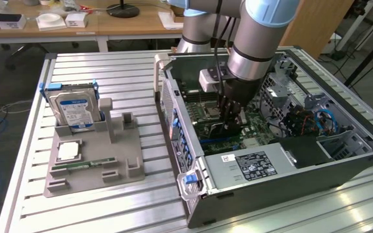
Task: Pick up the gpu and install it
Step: 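Insert the gpu into the slot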
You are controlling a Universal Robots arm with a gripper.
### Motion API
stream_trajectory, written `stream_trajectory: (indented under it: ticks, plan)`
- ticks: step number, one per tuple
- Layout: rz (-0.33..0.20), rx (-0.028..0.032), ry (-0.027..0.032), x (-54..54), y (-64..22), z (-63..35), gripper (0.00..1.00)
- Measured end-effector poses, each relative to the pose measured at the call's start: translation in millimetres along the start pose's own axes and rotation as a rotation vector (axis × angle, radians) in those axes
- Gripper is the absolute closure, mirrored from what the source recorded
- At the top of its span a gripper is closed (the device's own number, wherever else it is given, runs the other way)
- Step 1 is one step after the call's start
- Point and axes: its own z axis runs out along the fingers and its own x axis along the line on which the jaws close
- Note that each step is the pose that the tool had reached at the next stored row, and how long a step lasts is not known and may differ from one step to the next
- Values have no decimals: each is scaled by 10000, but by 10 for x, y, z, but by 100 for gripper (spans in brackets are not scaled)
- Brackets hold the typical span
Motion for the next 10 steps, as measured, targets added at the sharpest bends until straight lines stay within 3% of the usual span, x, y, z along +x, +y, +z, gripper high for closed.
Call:
stream_trajectory:
  ticks: [10]
  plan:
    - [3,0,-5,-1,1,17,74]
